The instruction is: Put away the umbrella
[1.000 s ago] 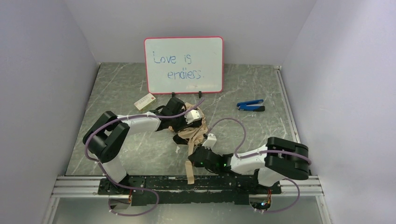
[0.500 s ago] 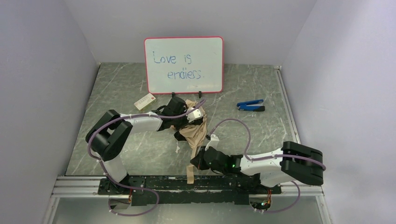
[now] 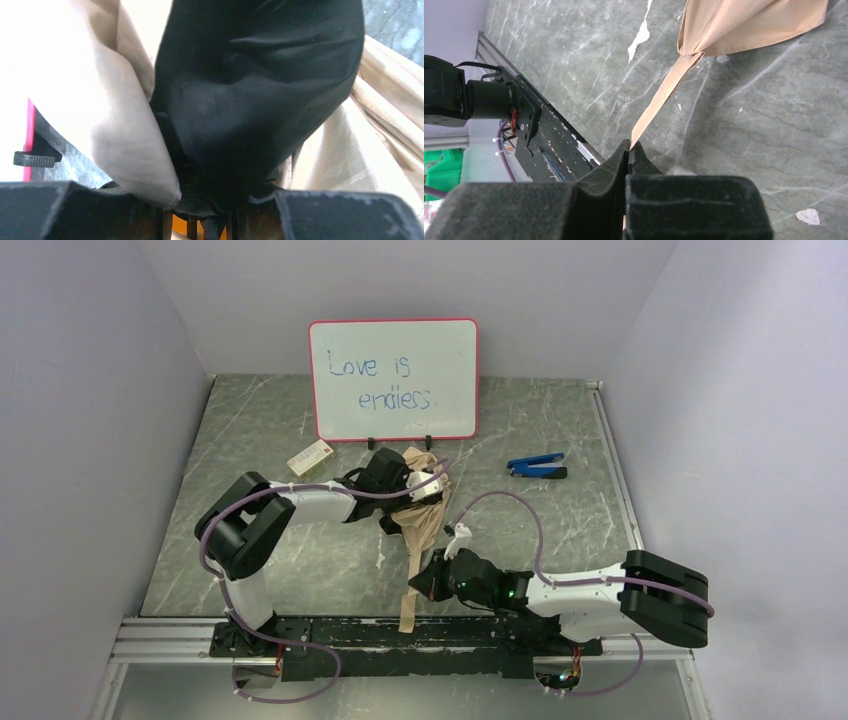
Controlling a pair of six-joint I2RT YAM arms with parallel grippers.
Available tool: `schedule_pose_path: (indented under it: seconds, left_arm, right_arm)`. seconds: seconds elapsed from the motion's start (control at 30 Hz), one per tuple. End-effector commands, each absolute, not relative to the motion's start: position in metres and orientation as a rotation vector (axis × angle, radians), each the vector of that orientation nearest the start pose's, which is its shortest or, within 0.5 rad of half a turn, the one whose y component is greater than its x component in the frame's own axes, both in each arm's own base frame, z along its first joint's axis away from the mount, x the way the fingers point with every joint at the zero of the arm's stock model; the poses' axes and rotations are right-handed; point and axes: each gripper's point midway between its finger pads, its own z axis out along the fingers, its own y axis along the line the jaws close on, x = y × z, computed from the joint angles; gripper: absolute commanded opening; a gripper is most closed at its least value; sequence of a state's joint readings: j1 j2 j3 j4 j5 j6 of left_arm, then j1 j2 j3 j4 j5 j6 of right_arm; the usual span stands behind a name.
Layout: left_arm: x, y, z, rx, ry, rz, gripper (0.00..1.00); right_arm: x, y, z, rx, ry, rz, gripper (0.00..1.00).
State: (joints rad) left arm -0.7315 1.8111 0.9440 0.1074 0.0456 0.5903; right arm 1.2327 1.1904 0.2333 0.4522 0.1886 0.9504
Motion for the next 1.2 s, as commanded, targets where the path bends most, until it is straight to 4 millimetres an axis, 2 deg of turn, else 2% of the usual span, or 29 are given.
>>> schedule_pose_path:
  seconds: [0.0,0.17,0.33,0.63,0.9,1.17]
  left_arm:
    - [0.366,-0.257,0.003,1.403,1.861,0.091,0.05]
    - [0.369,-0.256,0.002,1.407,1.851,0.114,0.05]
    - [0.369,-0.256,-0.001,1.421,1.852,0.120,0.05]
    - [0.370,-0.253,0.003,1.408,1.843,0.147,0.05]
    - [0.370,-0.255,0.004,1.414,1.838,0.144,0.05]
    - [0.370,-0.255,0.003,1.419,1.840,0.148,0.05]
  right_arm:
    - [0.073,0.320,0.072,-0.354,2.256,1.288,0.00]
    - [0.069,0.322,0.084,-0.375,2.255,1.311,0.00]
    - [0.055,0.324,0.092,-0.436,2.280,1.373,0.00]
    - [0.037,0.314,0.086,-0.407,2.337,1.448,0.00]
    - [0.039,0.304,0.074,-0.356,2.349,1.417,0.00]
    - [0.026,0.320,0.107,-0.457,2.305,1.509,0.00]
